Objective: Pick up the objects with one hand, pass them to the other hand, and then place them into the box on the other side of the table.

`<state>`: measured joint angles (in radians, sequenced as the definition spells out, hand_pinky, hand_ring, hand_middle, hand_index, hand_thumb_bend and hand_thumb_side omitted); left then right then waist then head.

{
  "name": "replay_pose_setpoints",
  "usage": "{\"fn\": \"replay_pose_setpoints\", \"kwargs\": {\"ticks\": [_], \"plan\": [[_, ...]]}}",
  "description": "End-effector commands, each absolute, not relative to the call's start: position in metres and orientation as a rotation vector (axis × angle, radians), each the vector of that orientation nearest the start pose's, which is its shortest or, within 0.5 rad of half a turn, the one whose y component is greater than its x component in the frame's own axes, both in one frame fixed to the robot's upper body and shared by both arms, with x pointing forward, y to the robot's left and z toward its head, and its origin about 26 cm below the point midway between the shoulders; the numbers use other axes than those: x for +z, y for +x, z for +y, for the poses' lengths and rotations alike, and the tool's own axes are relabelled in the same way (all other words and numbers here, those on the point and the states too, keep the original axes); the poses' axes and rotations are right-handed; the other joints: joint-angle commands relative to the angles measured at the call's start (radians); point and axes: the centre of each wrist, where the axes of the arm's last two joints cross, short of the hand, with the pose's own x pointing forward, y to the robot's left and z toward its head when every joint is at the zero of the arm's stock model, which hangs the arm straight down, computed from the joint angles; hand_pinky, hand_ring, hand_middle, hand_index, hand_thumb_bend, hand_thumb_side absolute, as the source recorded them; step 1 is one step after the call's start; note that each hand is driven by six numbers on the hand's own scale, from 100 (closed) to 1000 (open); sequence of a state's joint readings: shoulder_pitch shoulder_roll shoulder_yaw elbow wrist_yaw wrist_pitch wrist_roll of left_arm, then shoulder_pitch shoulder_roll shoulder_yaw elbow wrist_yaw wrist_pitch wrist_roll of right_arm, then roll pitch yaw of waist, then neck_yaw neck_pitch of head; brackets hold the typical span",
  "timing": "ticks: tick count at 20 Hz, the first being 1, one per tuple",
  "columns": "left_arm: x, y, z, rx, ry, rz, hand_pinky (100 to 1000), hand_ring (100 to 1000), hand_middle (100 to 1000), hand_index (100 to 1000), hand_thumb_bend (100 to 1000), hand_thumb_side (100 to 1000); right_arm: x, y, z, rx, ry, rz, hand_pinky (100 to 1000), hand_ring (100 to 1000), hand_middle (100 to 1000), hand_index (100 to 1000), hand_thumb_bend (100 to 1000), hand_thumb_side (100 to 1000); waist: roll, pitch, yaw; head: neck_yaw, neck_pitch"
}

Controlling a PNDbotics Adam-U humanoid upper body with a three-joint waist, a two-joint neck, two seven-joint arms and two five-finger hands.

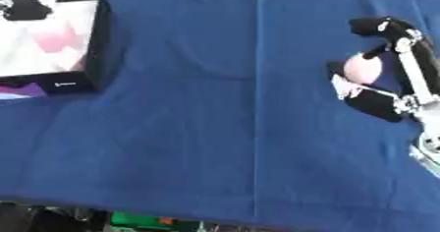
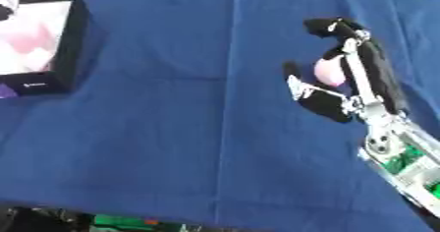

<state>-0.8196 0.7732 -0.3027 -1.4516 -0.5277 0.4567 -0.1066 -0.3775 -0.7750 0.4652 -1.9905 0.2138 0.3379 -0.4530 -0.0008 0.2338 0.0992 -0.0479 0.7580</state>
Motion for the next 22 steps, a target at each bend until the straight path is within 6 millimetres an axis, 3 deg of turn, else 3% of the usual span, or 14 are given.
{"fn": "replay_pose_setpoints", "kwargs": {"ticks": [1, 6, 11, 17, 18, 19, 22], "plan": [[0.305, 0.39, 0.287, -0.9, 1.199, -1.594, 932, 779, 762, 758, 100, 374, 0.196, 0.289, -0.242, 0.74, -0.888, -1.944, 620, 822, 745, 809, 364, 100, 0.004, -0.026, -0.003, -0.028, 0.003], [0.31, 0.383, 0.278, -0.916, 1.166, -1.627, 932, 781, 764, 759, 100, 400, 0.202, 0.29, -0.251, 0.785, -0.953, -1.752, 672, 846, 767, 817, 429, 100, 0.011, -0.029, -0.01, -0.07, 0.001], [0.308, 0.383, 0.277, -0.923, 1.167, -1.615, 929, 781, 764, 760, 100, 413, 0.21, 0.291, -0.254, 0.795, -1.005, -1.612, 693, 852, 774, 826, 437, 135, 0.017, -0.031, -0.014, -0.1, 0.0], [0.305, 0.385, 0.276, -0.937, 1.166, -1.605, 926, 782, 763, 760, 100, 422, 0.22, 0.293, -0.257, 0.786, -1.034, -1.548, 698, 852, 773, 824, 449, 131, 0.019, -0.031, -0.012, -0.129, -0.005], [0.305, 0.385, 0.275, -0.939, 1.165, -1.606, 926, 782, 763, 760, 100, 423, 0.222, 0.294, -0.257, 0.784, -1.037, -1.543, 702, 854, 776, 828, 410, 139, 0.019, -0.031, -0.011, -0.133, -0.005], [0.305, 0.385, 0.274, -0.941, 1.165, -1.607, 926, 782, 763, 760, 100, 423, 0.224, 0.294, -0.258, 0.783, -1.04, -1.536, 703, 854, 778, 829, 450, 140, 0.019, -0.03, -0.01, -0.137, -0.006], [0.306, 0.385, 0.272, -0.944, 1.162, -1.617, 927, 781, 763, 761, 100, 426, 0.229, 0.295, -0.259, 0.777, -1.041, -1.509, 704, 854, 779, 828, 440, 157, 0.02, -0.027, -0.003, -0.147, -0.007]]}}
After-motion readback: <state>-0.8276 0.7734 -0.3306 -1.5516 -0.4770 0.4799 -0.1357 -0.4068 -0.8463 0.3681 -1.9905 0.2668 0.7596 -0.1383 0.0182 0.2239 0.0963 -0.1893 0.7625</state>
